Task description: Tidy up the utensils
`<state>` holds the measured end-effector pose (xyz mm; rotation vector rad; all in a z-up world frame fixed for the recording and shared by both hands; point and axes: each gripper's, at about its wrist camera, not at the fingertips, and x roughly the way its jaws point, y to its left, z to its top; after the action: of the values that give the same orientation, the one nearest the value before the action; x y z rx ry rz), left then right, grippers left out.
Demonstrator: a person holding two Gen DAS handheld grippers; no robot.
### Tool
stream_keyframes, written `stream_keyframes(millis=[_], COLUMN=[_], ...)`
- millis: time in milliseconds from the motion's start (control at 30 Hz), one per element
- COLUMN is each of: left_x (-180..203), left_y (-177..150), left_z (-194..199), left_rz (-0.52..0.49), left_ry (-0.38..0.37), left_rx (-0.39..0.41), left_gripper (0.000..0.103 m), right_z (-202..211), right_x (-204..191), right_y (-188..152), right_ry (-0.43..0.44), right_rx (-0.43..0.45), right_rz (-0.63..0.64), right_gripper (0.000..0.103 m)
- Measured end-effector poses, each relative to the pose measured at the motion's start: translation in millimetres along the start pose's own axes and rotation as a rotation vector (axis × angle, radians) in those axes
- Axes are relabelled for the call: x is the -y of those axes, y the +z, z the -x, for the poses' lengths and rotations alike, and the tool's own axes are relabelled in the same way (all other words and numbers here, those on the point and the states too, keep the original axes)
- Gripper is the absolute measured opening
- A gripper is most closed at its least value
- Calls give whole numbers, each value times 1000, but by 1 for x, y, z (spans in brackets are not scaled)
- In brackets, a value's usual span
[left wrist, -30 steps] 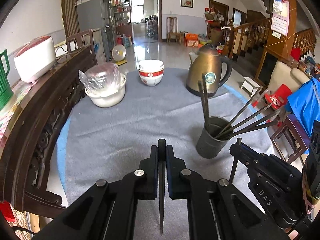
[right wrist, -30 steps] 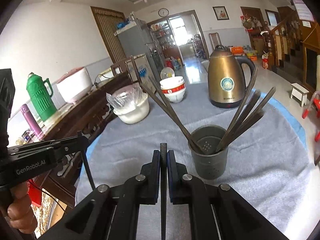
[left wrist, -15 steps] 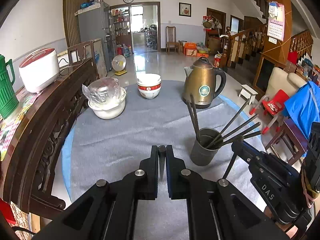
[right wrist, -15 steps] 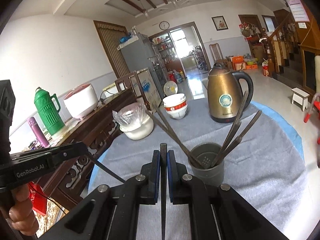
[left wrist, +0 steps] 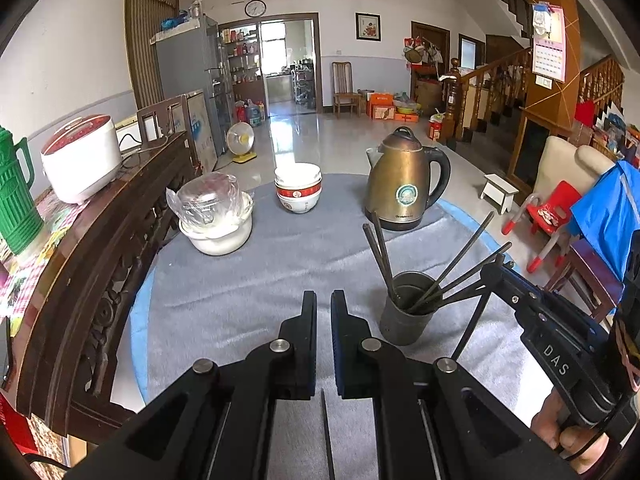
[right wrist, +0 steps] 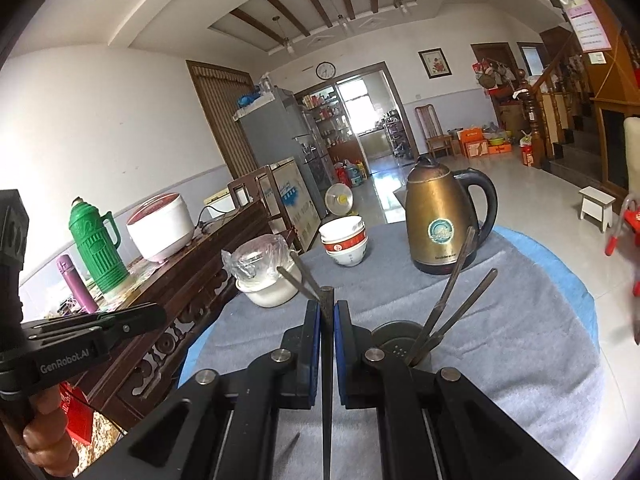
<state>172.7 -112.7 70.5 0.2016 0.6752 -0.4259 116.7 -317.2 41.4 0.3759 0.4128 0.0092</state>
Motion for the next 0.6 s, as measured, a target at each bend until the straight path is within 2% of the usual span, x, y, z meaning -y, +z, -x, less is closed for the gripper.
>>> stream_keyframes(millis=[167,300,400,600], left_x=[5,-4,-18,-51], left_y=[1,-13,-37,-110], left_z=[-4,-22,-43,-73], left_rz=[-18,-4,7,78], left_ry=[5,-13,-37,-67], left_rx=[-2,-74,-174,-330], left_gripper=[7,7,7,7], right_z=[-1,1,-1,-5], right_x=[7,13,20,31], right_y=[5,-1,-7,-17], right_ry=[4,2,0,-5], right_rx=[-3,-18,-36,-61], right_rz=[-5,-12,-28,-55], right_gripper=[7,7,7,7])
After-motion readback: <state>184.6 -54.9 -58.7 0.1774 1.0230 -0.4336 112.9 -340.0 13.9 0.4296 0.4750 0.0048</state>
